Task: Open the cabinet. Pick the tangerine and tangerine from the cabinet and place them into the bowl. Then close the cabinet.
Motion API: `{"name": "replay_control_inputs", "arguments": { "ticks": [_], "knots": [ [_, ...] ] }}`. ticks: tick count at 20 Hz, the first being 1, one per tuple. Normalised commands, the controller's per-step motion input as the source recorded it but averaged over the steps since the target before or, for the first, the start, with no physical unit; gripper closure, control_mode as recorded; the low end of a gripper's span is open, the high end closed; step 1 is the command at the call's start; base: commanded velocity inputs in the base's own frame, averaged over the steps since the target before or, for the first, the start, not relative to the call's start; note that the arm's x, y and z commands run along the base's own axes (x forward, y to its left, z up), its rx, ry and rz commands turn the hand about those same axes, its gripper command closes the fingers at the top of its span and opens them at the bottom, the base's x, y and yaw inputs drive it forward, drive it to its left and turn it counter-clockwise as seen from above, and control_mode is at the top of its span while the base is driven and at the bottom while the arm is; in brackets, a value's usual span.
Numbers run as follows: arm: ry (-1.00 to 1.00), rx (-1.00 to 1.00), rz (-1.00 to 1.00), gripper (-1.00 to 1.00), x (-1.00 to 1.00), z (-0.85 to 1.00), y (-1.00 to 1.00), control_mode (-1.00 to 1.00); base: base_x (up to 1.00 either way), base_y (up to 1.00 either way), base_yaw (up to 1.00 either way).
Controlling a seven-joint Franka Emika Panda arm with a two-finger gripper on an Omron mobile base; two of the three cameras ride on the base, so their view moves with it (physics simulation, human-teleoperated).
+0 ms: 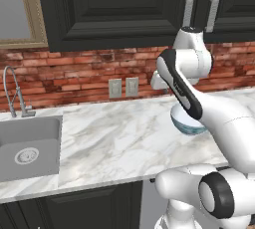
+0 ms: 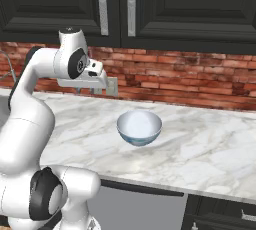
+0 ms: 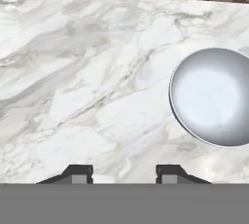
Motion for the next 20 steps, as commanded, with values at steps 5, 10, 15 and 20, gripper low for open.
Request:
{"name": "replay_control_inputs", "arguments": {
  "ticks": [5,10,15,20],
  "knots": [
    [-0.22,0.01,0.00,-1.00,-0.08,0.12,0.00,-1.00,0.00,0.00,0.00],
    [-0.45,0.07,-0.02,-1.00,-0.22,0.57,-0.07,-1.00,0.00,0.00,0.00],
    [-0.63,0.07,-0.01,-1.00,-0.33,0.70,-0.08,-1.00,0.00,0.00,0.00],
    [-0.73,0.05,0.00,-1.00,-0.38,0.72,-0.09,-1.00,0.00,0.00,0.00]
  ]
}}
